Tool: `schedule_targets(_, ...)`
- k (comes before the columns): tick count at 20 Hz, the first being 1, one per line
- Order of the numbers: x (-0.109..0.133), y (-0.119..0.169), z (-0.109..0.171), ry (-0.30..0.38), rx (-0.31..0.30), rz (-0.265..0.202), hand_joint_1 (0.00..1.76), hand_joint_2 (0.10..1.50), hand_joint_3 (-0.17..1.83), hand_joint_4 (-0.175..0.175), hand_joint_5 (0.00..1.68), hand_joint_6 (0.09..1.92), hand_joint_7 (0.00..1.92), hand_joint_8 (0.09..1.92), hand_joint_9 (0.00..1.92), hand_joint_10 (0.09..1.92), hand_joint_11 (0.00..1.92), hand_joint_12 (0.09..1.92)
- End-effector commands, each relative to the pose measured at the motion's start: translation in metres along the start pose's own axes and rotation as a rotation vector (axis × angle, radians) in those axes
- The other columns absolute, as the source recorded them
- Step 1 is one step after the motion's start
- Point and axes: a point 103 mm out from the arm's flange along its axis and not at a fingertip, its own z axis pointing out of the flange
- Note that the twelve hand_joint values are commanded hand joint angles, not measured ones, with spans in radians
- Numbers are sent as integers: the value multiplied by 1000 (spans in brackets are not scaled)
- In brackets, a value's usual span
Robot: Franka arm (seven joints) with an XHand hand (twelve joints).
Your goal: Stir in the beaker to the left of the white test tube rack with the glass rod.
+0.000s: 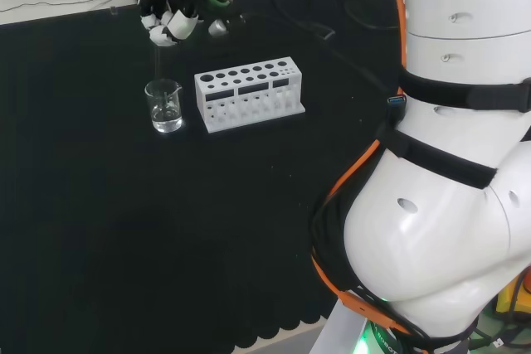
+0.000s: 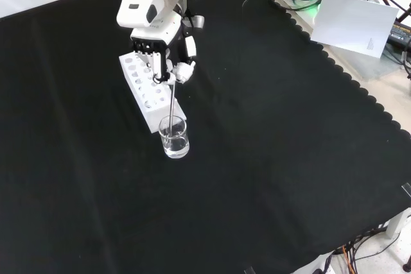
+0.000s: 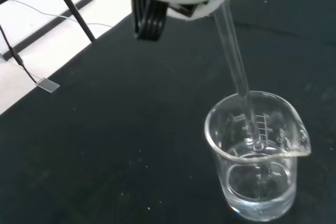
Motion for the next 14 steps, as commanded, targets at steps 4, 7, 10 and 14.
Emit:
schedule_targets(4, 0, -25, 1, -11, 38, 27, 1180, 646, 896, -175, 1066, 1135, 1408, 1402, 1876, 1174, 1900, 1098)
schedule_targets(7, 8, -22, 7, 3, 44, 18, 1180, 646, 896, -175, 1066, 1135, 1408, 1402, 1875, 1174, 1901, 1099)
schedule_targets(10, 18, -13, 14, 13, 41, -1, 1180, 646, 896, -175, 1066, 1135, 1408, 1403, 1875, 1174, 1901, 1099)
schedule_targets(14, 25, 2, 14, 14, 26, -23, 1180, 646, 896, -175, 1066, 1135, 1408, 1403, 1875, 1175, 1903, 1101)
